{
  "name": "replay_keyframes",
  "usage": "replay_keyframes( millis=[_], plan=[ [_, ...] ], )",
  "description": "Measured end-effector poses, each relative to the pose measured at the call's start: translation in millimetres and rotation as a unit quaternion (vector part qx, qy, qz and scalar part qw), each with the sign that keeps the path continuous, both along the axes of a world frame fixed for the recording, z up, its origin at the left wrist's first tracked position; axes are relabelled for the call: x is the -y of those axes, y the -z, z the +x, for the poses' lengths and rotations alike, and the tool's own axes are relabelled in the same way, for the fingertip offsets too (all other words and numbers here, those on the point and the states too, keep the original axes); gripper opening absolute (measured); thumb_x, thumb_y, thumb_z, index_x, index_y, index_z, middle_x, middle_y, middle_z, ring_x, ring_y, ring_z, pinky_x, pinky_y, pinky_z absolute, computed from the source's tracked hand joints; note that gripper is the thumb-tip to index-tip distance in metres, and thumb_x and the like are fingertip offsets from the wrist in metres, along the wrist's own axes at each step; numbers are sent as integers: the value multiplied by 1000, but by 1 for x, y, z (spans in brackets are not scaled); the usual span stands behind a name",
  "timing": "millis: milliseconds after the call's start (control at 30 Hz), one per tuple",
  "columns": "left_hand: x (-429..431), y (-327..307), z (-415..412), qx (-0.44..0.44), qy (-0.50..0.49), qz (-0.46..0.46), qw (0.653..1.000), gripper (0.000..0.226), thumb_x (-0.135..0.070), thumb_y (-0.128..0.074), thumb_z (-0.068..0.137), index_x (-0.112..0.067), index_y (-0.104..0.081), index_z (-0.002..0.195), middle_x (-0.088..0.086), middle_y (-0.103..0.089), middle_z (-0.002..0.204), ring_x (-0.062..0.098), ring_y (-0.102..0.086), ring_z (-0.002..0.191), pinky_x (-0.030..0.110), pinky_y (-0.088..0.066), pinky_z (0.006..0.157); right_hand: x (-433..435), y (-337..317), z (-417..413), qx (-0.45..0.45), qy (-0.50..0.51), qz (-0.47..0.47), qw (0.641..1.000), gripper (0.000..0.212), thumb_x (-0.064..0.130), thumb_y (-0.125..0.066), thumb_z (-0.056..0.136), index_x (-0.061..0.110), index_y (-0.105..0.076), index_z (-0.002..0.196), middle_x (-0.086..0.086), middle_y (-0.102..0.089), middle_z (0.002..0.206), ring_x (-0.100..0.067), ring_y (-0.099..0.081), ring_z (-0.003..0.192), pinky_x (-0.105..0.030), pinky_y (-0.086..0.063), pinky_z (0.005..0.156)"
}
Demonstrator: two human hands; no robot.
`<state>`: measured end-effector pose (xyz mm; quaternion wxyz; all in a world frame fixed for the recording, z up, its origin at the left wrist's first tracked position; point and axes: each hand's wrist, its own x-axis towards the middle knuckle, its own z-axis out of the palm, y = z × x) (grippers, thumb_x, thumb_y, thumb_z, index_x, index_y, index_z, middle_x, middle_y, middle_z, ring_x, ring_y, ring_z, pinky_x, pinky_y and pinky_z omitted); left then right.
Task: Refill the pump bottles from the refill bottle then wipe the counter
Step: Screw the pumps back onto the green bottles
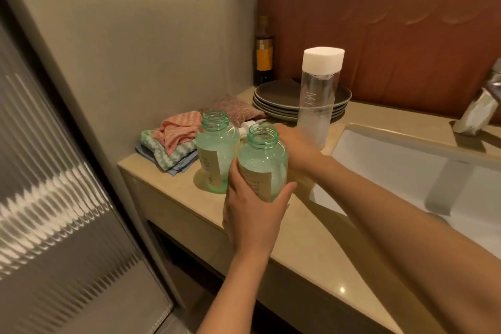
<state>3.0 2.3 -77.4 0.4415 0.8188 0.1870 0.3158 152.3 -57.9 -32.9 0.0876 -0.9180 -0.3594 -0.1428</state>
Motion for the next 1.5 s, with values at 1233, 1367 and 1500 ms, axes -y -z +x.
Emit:
replay_keyframes(
  millis=[1233,1367,1500],
  plan=[
    [-3,3,-4,-2,4,16,1000,104,-66,-72,62,-30,-20,145,-7,-41,144,18,-43,130,44,-42,102,5,-33,-1,-75,-24,22,997,57,11,-67,82,13,-44,135,-8,-45,136,-26,-39,126,-36,-35,103],
    [-3,2,-5,-7,7,14,1000,105,-66,-71,63,-29,-17,146,-6,-40,146,19,-42,130,44,-41,102,10,-60,-11,-73,-43,158,984,55,16,-71,79,14,-49,129,-4,-54,128,-20,-49,116,-26,-38,94],
    [-2,2,-5,-12,5,20,1000,106,-65,-71,64,-27,-17,146,-4,-39,146,20,-42,131,44,-41,102,15,-90,-27,-59,-68,272,958,51,21,-72,78,13,-52,125,-1,-59,120,-14,-54,107,-27,-44,89]
  ],
)
